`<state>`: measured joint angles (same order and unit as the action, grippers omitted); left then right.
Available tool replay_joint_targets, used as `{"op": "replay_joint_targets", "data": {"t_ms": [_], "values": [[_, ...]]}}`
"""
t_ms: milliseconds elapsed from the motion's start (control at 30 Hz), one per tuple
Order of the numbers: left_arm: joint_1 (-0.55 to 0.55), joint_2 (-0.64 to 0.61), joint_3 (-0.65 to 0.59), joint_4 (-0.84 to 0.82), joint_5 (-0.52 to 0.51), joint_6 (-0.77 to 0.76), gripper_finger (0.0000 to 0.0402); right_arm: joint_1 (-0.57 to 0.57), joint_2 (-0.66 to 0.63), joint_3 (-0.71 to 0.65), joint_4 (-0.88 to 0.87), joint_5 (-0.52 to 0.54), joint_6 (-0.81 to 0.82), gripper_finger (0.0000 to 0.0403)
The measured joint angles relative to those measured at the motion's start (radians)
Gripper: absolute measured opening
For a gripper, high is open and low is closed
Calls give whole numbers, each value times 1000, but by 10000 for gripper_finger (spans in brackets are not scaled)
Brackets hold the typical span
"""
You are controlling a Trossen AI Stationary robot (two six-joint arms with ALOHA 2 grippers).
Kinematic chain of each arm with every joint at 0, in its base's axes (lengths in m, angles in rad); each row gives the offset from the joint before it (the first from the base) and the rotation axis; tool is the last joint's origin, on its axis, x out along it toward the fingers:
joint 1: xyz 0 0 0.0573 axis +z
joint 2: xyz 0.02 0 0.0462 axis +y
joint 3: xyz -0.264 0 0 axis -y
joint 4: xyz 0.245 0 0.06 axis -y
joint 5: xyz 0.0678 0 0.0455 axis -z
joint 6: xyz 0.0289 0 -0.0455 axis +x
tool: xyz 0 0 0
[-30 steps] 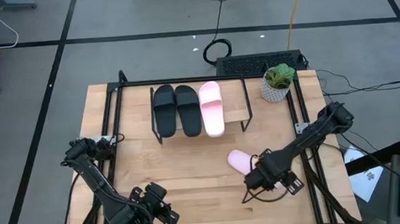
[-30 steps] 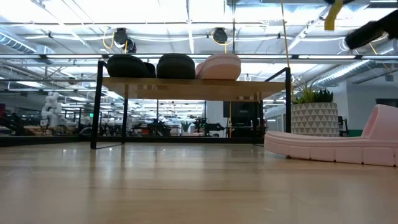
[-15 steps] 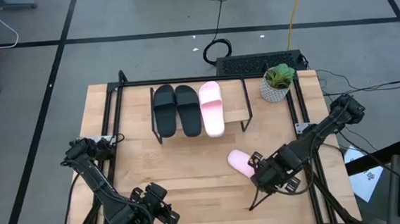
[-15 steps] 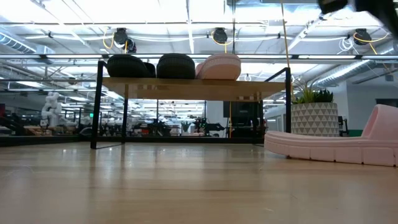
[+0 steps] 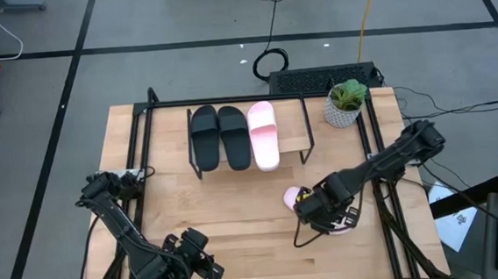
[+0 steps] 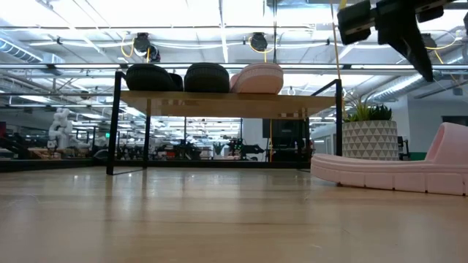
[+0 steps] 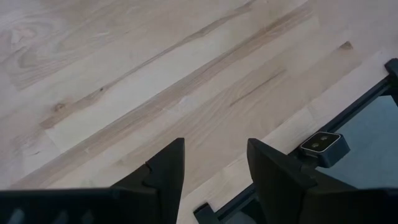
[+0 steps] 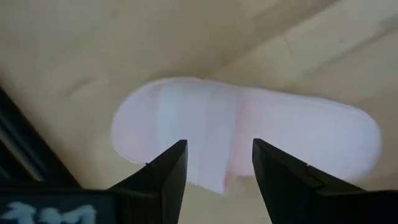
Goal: Pick and place slides into the shelf
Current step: Put the pink slipper onto the shelf
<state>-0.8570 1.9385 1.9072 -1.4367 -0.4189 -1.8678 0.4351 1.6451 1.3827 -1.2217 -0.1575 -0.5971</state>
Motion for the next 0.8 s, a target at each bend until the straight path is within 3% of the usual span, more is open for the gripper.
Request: {"op": "replay_joint_targets", "data": {"t_ms": [500, 800], "values": [[0, 0, 0, -1, 1, 6, 172, -30, 9, -154, 45, -47, -70, 171], [0, 0, 0, -2, 1, 6, 172, -30, -12, -156, 49, 56, -1, 171]]}}
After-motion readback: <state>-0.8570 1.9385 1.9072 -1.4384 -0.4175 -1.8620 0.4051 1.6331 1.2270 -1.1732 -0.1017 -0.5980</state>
